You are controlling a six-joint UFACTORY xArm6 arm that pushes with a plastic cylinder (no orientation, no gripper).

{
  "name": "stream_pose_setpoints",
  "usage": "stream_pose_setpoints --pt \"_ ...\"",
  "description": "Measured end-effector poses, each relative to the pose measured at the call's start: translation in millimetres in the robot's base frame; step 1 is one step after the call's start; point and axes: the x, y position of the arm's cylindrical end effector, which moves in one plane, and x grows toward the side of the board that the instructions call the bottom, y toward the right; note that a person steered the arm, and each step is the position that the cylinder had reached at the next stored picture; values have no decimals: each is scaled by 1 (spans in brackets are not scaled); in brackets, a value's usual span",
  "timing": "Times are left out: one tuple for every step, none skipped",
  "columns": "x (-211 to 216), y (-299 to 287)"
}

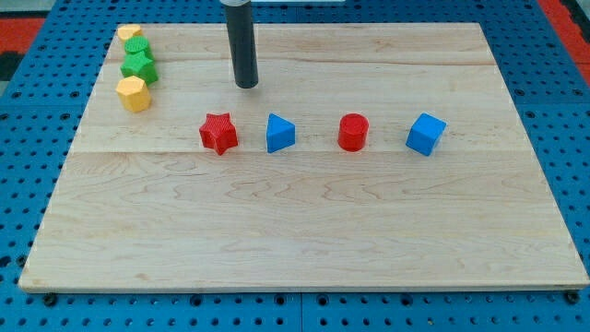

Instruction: Touch the top of the red star

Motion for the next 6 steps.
stream_pose_setpoints --pt "-7 -53" --pt "58 -79" --pt "63 -17" --pt "50 -55" --pt "53 -100" --pt "57 -98"
